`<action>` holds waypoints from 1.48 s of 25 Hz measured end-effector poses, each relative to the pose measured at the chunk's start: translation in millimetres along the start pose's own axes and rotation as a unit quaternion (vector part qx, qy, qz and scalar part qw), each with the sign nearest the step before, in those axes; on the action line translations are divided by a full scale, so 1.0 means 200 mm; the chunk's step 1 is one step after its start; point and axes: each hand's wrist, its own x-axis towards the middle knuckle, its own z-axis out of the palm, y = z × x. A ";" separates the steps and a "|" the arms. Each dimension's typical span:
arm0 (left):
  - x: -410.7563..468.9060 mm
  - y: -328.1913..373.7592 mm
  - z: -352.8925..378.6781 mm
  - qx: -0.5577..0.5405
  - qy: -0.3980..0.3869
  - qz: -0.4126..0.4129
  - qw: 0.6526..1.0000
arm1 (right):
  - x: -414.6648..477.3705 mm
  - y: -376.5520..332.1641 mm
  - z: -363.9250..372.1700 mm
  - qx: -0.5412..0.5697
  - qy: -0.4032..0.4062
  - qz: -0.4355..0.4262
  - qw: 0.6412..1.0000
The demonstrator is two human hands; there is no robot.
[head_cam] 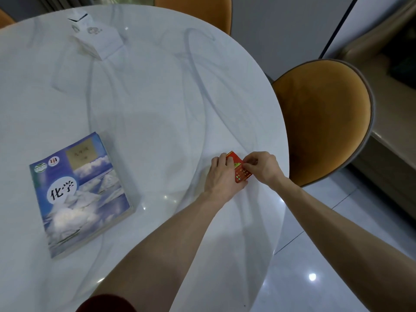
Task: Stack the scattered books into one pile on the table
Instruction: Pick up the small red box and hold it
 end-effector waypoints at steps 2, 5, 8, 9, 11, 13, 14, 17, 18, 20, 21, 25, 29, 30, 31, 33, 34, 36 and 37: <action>0.01 0.00 0.03 -0.004 -0.001 0.008 1.000 | 0.01 0.03 0.01 0.000 0.000 0.005 1.000; 0.03 -0.01 0.06 -0.018 -0.003 0.018 1.000 | 0.03 0.07 0.02 -0.001 0.005 0.011 1.000; 0.04 -0.02 0.09 -0.019 -0.012 0.032 0.999 | 0.04 0.10 0.04 -0.001 0.000 0.012 1.000; 0.04 -0.03 0.10 -0.016 -0.011 0.036 0.999 | 0.04 0.10 0.05 -0.003 -0.001 0.010 1.000; 0.05 -0.03 0.11 -0.012 -0.003 0.040 0.999 | 0.05 0.11 0.06 -0.002 0.002 0.008 1.000; 0.05 -0.04 0.12 -0.013 0.002 0.038 0.999 | 0.06 0.12 0.06 0.001 0.004 0.008 1.000; 0.05 -0.04 0.12 -0.014 0.003 0.035 0.999 | 0.06 0.12 0.06 0.003 0.002 0.009 1.000; 0.04 -0.02 0.14 -0.009 0.011 0.017 1.000 | 0.07 0.11 0.06 -0.001 -0.004 0.010 1.000; 0.04 -0.02 0.15 -0.007 0.014 0.010 1.000 | 0.08 0.11 0.07 -0.003 -0.005 0.009 1.000; 0.03 -0.01 0.15 -0.006 0.016 0.001 1.000 | 0.08 0.11 0.07 -0.005 -0.005 0.007 1.000; 0.03 -0.01 0.15 -0.007 0.013 -0.001 1.000 | 0.07 0.11 0.06 -0.008 -0.006 0.008 1.000; 0.01 -0.01 0.12 -0.013 -0.014 -0.004 1.000 | 0.07 0.10 0.06 -0.029 -0.012 0.014 0.999; -0.04 -0.06 0.01 0.023 -0.001 0.014 1.000 | 0.05 0.08 0.03 -0.052 -0.009 0.018 0.998; -0.05 -0.08 -0.04 0.034 0.010 0.023 0.999 | 0.04 0.07 0.02 -0.064 -0.007 0.010 0.998; -0.06 -0.10 -0.10 0.042 0.010 0.022 0.999 | 0.02 0.04 0.01 -0.083 -0.008 -0.002 0.997; -0.09 -0.16 -0.23 0.047 0.011 0.007 0.999 | -0.01 -0.05 0.00 -0.134 -0.006 -0.038 0.990; -0.10 -0.19 -0.29 0.051 0.011 -0.001 0.999 | -0.02 -0.10 0.01 -0.163 -0.008 -0.061 0.985; -0.15 -0.28 -0.43 0.059 0.014 -0.024 0.998 | -0.07 -0.23 0.04 -0.204 -0.021 -0.111 0.972; -0.19 -0.32 -0.50 0.066 0.022 -0.033 0.997 | -0.10 -0.32 0.06 -0.212 -0.027 -0.140 0.967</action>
